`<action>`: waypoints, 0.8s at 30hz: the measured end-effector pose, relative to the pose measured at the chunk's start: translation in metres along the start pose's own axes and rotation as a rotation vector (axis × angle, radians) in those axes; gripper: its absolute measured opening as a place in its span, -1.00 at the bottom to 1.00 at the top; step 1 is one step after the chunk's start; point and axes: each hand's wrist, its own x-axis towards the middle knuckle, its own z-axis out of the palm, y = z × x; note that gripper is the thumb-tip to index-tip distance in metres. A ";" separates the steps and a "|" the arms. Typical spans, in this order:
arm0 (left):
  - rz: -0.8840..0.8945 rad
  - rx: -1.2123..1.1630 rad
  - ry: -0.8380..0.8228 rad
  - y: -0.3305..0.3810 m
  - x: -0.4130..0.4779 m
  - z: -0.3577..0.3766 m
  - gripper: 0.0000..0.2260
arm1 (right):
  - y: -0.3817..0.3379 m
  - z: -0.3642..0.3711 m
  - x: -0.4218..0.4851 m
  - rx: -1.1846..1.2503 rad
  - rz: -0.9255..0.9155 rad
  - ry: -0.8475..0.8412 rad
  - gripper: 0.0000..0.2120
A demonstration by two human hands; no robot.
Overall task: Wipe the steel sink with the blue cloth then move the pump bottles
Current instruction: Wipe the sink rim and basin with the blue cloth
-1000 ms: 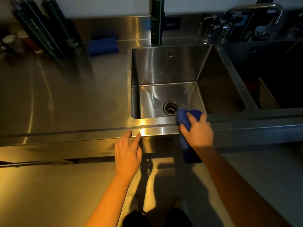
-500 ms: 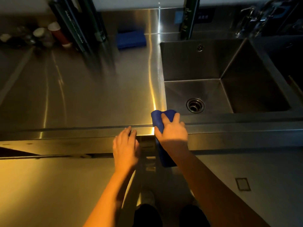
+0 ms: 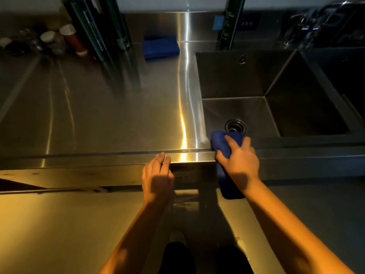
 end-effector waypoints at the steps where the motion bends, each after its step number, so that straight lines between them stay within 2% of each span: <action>1: 0.002 -0.009 0.006 0.000 -0.001 0.000 -0.70 | 0.008 -0.003 0.001 -0.005 0.031 0.025 -0.48; 8: 0.044 -0.044 0.002 -0.002 0.000 -0.005 -0.67 | 0.002 0.000 0.002 -0.074 0.068 0.042 -0.46; 15: -0.055 -0.019 0.043 -0.030 -0.003 -0.019 -0.64 | -0.071 0.021 -0.010 -0.092 -0.147 -0.047 -0.50; 19: -0.002 0.028 0.052 -0.049 -0.003 -0.027 -0.66 | -0.116 0.043 -0.010 -0.121 -0.166 -0.114 -0.49; 24: 0.041 0.025 0.093 -0.056 -0.004 -0.029 -0.68 | -0.147 0.065 -0.009 -0.134 -0.228 -0.118 -0.47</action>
